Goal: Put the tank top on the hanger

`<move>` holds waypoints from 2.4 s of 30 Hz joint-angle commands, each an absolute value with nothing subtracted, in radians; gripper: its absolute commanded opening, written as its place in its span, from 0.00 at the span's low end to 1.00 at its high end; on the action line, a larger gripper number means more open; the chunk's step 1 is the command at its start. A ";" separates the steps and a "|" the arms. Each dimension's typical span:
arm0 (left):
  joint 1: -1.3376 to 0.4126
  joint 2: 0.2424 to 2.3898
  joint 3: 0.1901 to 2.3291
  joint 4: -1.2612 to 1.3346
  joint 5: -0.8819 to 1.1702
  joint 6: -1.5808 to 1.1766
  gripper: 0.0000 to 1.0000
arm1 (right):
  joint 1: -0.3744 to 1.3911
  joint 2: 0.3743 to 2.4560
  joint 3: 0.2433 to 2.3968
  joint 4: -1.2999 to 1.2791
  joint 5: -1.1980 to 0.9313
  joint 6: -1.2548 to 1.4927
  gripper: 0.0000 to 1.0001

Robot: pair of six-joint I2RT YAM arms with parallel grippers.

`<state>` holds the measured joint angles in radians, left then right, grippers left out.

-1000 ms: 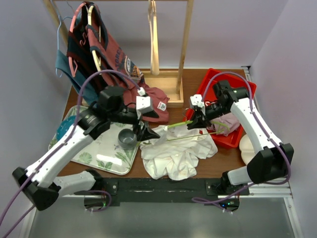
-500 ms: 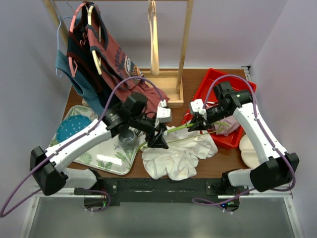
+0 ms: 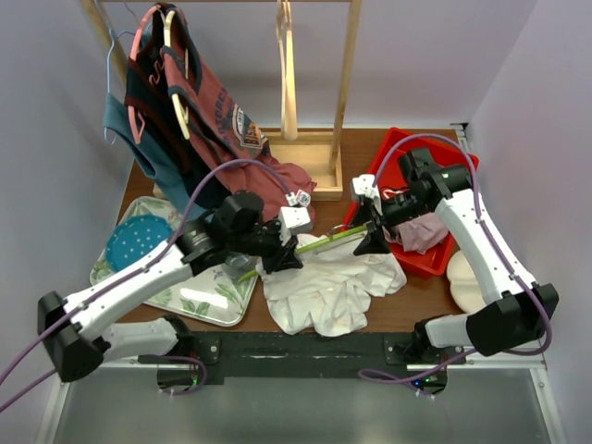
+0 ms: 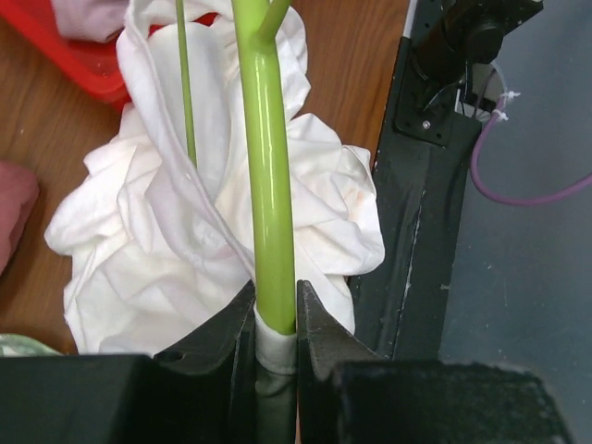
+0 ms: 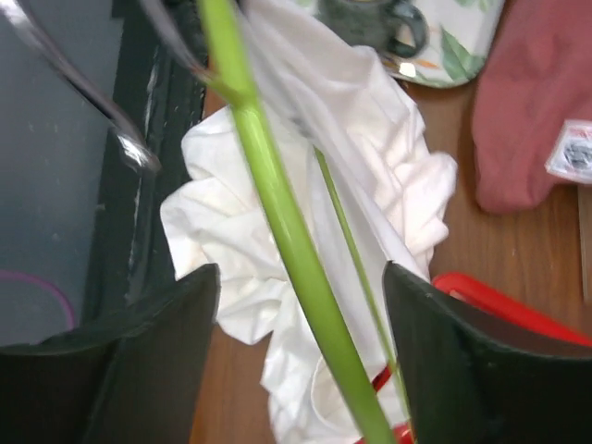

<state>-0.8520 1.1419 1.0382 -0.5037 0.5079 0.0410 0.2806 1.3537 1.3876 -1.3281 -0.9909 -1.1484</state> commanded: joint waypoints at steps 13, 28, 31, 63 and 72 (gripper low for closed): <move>-0.847 0.873 0.755 -0.163 0.310 -0.364 0.00 | 0.080 1.146 1.164 -0.907 -0.735 -0.508 0.93; -0.847 0.799 0.696 -0.052 0.256 -0.463 0.00 | 0.086 1.416 1.074 -0.949 -0.727 -0.503 0.66; -0.847 0.789 0.692 -0.048 0.255 -0.462 0.00 | 0.087 1.454 1.078 -0.963 -0.719 -0.502 0.59; -0.838 0.750 0.661 -0.115 0.416 -0.342 0.00 | 0.020 1.422 1.442 -0.764 -0.433 -0.255 0.00; -0.813 0.784 0.652 -0.155 0.445 -0.315 0.00 | 0.009 1.401 1.477 -0.775 -0.436 -0.258 0.00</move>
